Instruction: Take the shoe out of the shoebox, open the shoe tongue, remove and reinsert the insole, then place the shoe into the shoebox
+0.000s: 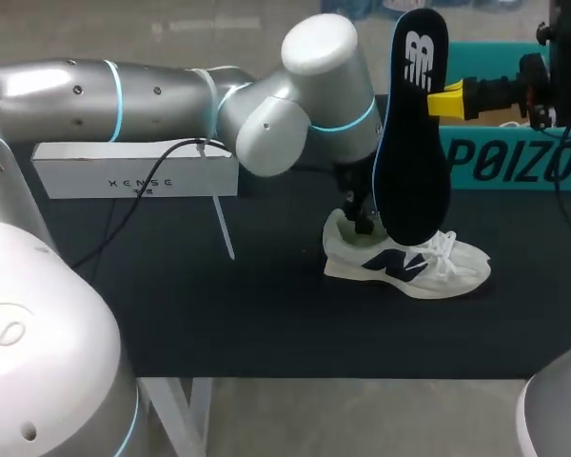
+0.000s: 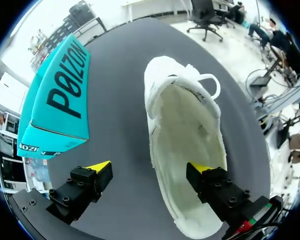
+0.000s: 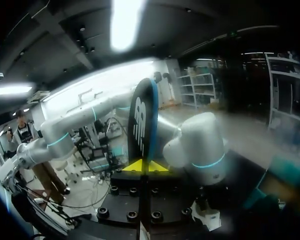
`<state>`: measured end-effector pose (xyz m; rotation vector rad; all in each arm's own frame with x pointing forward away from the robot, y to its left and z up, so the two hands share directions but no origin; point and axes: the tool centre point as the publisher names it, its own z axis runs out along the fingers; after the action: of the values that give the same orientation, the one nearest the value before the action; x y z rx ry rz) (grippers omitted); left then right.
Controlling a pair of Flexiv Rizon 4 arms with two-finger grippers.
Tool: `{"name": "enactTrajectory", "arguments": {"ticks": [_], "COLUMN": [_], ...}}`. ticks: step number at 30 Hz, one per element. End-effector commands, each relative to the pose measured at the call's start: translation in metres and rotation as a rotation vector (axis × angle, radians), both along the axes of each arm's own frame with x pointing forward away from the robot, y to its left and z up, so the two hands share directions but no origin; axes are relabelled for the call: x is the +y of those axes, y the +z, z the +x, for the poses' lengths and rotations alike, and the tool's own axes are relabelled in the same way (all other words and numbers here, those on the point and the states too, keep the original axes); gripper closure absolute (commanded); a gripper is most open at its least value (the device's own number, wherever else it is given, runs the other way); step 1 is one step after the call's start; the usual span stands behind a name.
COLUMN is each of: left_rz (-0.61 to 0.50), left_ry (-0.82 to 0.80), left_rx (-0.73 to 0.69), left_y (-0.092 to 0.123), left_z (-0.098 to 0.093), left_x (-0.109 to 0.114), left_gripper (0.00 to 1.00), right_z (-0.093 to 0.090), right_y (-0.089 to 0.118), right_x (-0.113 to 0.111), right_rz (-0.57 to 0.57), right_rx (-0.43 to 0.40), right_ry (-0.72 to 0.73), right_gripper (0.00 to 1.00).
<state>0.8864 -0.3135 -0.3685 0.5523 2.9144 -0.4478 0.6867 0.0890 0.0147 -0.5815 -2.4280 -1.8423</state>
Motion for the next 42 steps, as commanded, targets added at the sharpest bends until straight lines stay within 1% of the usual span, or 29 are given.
{"name": "enactTrajectory", "arguments": {"ticks": [1, 8, 13, 18, 24, 26, 27, 29, 30, 31, 32, 34, 35, 37, 39, 41, 42], "left_rz": [-0.001, -0.013, -0.024, -0.044, -0.051, -0.071, -0.056, -0.080, -0.048, -0.057, -0.083, -0.054, -0.062, -0.004, 0.082, 0.146, 0.189], "left_ry": [-0.002, -0.005, -0.030, -0.081, -0.171, -0.215, -0.232, -0.303, -0.335, -0.397, -0.451, -0.550, -0.601, -0.684, -0.838, -0.860, -0.915], "left_rx": [0.001, 0.032, 0.052, 0.073, 0.085, 0.114, 0.098, 0.127, 0.102, 0.110, 0.146, 0.143, 0.187, 0.170, 0.164, 0.175, 0.180], "left_y": [-0.016, -0.024, -0.024, -0.018, -0.003, 0.003, 0.006, 0.015, 0.019, 0.024, 0.029, 0.036, 0.040, 0.046, 0.052, 0.059, 0.062], "left_z": [0.001, -0.006, -0.010, -0.010, -0.001, 0.002, 0.004, 0.007, 0.009, 0.010, 0.010, 0.012, 0.012, 0.016, 0.018, 0.023, 0.024], "left_x": [-0.006, -0.003, 0.000, 0.004, 0.008, 0.009, 0.009, 0.008, 0.007, 0.006, 0.005, 0.003, 0.002, 0.003, 0.007, 0.010, 0.011], "left_gripper": [1.00, 1.00, 1.00, 1.00, 1.00, 1.00, 1.00, 1.00, 1.00, 1.00, 1.00, 1.00, 1.00, 1.00, 1.00, 1.00, 1.00], "right_z": [0.002, 0.002, 0.002, 0.002, 0.002, 0.002, 0.002, 0.002, 0.002, 0.002, 0.002, 0.002, 0.002, 0.002, 0.002, 0.002, 0.002], "right_y": [0.000, 0.000, 0.000, 0.000, 0.000, 0.000, 0.000, 0.000, 0.000, 0.000, 0.000, 0.000, 0.000, 0.000, 0.000, 0.000, 0.000], "right_x": [0.001, 0.001, 0.001, 0.001, 0.001, 0.001, 0.001, 0.001, 0.001, 0.001, 0.001, 0.001, 0.001, 0.001, 0.001, 0.001, 0.001], "right_rz": [-0.001, -0.001, -0.001, -0.001, -0.001, -0.001, -0.001, -0.001, -0.001, -0.001, -0.001, -0.001, -0.001, -0.001, -0.001, -0.001, -0.001], "right_rx": [0.002, 0.002, 0.002, 0.002, 0.002, 0.002, 0.002, 0.002, 0.002, 0.002, 0.002, 0.002, 0.002, 0.002, 0.002, 0.002, 0.002], "right_ry": [0.002, 0.002, 0.002, 0.002, 0.002, 0.002, 0.002, 0.002, 0.002, 0.002, 0.002, 0.002, 0.002, 0.002, 0.002, 0.002, 0.002], "right_gripper": [1.00, 1.00, 1.00, 1.00, 1.00, 1.00, 1.00, 1.00, 1.00, 1.00, 1.00, 1.00, 1.00, 1.00, 1.00, 1.00, 1.00]}}
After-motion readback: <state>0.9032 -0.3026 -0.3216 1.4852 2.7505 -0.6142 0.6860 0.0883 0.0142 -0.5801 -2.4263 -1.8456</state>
